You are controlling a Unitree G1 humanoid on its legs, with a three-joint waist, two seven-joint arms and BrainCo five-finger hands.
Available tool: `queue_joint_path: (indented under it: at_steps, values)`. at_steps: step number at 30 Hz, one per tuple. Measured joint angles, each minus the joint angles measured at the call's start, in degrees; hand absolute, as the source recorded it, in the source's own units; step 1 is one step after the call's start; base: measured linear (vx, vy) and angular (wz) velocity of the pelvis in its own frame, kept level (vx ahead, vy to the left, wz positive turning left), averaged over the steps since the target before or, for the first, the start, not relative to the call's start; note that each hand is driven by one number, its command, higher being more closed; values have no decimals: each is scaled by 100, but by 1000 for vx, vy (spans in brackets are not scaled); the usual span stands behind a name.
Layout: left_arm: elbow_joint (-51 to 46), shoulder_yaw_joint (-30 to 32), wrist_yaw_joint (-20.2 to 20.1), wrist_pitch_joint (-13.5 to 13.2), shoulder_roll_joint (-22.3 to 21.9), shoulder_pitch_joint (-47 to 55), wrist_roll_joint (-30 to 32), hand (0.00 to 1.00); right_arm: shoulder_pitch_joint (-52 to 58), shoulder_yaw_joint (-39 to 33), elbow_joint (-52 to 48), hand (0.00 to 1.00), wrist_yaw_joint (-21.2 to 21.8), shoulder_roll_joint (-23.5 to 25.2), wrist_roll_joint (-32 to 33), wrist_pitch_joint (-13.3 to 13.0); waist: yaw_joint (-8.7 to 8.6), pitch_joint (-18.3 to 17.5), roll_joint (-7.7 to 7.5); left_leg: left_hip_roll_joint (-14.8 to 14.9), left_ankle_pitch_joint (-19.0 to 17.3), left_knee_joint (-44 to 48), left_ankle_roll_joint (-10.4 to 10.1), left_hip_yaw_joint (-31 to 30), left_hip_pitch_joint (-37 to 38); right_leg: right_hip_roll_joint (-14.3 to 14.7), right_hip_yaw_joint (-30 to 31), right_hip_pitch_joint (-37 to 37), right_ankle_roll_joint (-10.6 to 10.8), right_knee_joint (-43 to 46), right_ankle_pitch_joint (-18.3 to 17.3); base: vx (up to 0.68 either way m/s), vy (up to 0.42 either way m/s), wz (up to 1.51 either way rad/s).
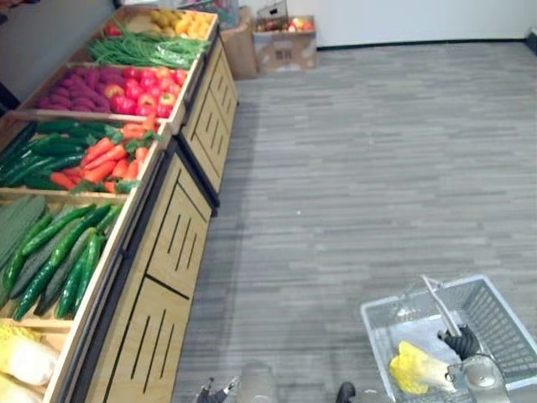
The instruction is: Pick vegetable in the basket
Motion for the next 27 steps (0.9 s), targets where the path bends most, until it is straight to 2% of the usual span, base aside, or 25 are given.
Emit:
queue_joint_path:
  at_steps: [1,2,3,5,6,7,8,9,10,12,15,16,17,18,19,20,21,22,23,25,26,27]
  values:
    - [-5,-9,0,2,-1,2,0,0,-6,3,-12,100,3,4,0,-1,27,1,-1,-104,-114,-40,-16,63,-105,42,19,79,8,-46,7,376,-5,-33]
    - [17,-22,-18,30,-2,32,4,0,-63,3,-22,100,4,35,0,-2,123,27,-40,-284,-370,-446,33,383,-223,60,118,267,10,-142,8,335,22,-33]
    - [16,-28,-25,32,-2,44,6,0,-70,4,-26,100,5,47,0,-4,149,41,-62,-355,-454,-729,33,499,-244,48,150,353,10,-188,8,423,72,-31]
    - [15,-45,-56,51,-7,59,15,0,-75,-1,-45,100,4,63,1,-22,153,54,-89,-607,-434,-2168,78,696,-226,-39,143,599,28,-273,-3,330,106,-8]
    - [11,-46,-67,53,-11,72,17,0,-60,-2,-66,100,4,57,2,-57,150,41,-66,-772,24,-3530,87,648,-119,-61,128,746,107,-340,-53,393,157,-8]
    - [9,-44,-71,51,-11,139,21,0,-37,0,-92,100,1,47,2,-102,155,-2,48,-833,1004,-4729,67,474,45,0,160,943,309,-422,-192,408,166,-5]
    - [45,-41,-75,64,10,126,26,0,-62,5,-71,100,-4,118,2,-105,159,-6,34,-944,1152,-4844,449,514,161,-31,198,1056,405,-486,-265,410,155,17]
    - [49,-40,-75,58,57,79,29,0,-62,174,-79,100,5,187,4,-159,132,-15,-148,-1158,1177,-5075,402,515,265,-206,235,1042,373,-557,-235,365,142,29]
    - [8,-38,-77,58,74,2,29,0,-101,257,-114,100,7,187,4,-208,155,9,-196,-1251,1035,-4962,473,520,193,-286,292,1043,379,-560,-161,333,135,29]
    - [40,-34,-86,73,78,-19,33,0,-231,405,-93,100,9,191,0,-190,188,17,-208,-1362,859,-4697,669,565,232,-410,429,1162,476,-517,-59,295,143,11]
    - [118,-35,-104,70,78,3,198,0,-393,642,-94,100,16,243,-45,-215,307,-5,-239,-1488,591,-4786,700,727,585,-627,784,1206,659,-197,80,234,114,-17]
    - [123,-34,-106,69,90,12,198,0,-411,642,-90,100,16,279,-153,-215,312,-46,-296,-1573,555,-4952,680,738,690,-723,888,1065,675,93,89,187,100,-18]
    - [124,-36,-107,65,90,28,197,0,-407,642,-79,100,16,280,-166,-211,317,-88,-280,-1608,545,-5062,693,742,747,-772,941,913,678,398,89,237,127,-9]
    - [118,-45,-108,58,90,98,197,0,-367,641,-28,100,18,293,-204,-197,314,-129,-293,-1665,529,-5279,715,780,924,-879,1095,523,735,1252,115,270,132,-12]
    - [118,-62,-109,57,121,202,198,0,-322,643,-4,100,18,349,-213,-181,296,-148,-311,-1740,474,-5432,792,821,1152,-1027,1253,77,1139,2326,329,277,134,-14]
    - [116,-76,-109,58,145,254,198,0,-317,643,-5,100,6,380,-221,-183,280,-149,-365,-1792,409,-5465,827,834,1249,-1106,1380,-167,1465,2852,529,255,106,-8]
    - [119,-111,-110,66,195,281,193,0,-320,642,-23,100,14,415,-213,-190,264,-139,-452,-1870,296,-5430,885,829,1387,-1180,1562,-427,1648,3492,947,224,79,18]
    - [118,-160,-111,75,272,269,191,0,-254,635,-20,100,21,461,-209,-194,194,-132,-518,-1946,121,-5314,970,659,1599,-1185,1727,-627,1694,4158,1645,388,77,52]
    - [106,-288,-108,78,348,251,184,0,-208,622,-18,100,29,529,-208,-195,115,-127,-506,-1920,-119,-5109,1030,457,1846,-1063,1792,-959,1543,5104,1391,340,40,61]
    - [75,-325,-107,76,335,238,181,0,-193,604,-45,100,24,545,-200,-193,95,-124,-424,-1855,-272,-5028,1086,319,2069,-942,1661,-1253,1166,5483,952,320,9,45]
    - [17,-373,-107,78,335,231,177,0,-171,569,-44,100,20,545,-198,-186,71,-122,-360,-1804,-367,-4986,1105,182,2204,-910,1461,-1397,948,5339,556,299,-18,63]
    - [-54,-382,-98,75,344,207,155,0,-140,512,-41,100,19,545,-198,-182,15,-119,-315,-1761,-482,-4960,1100,-3,2358,-905,1227,-1563,729,4753,171,302,-47,88]
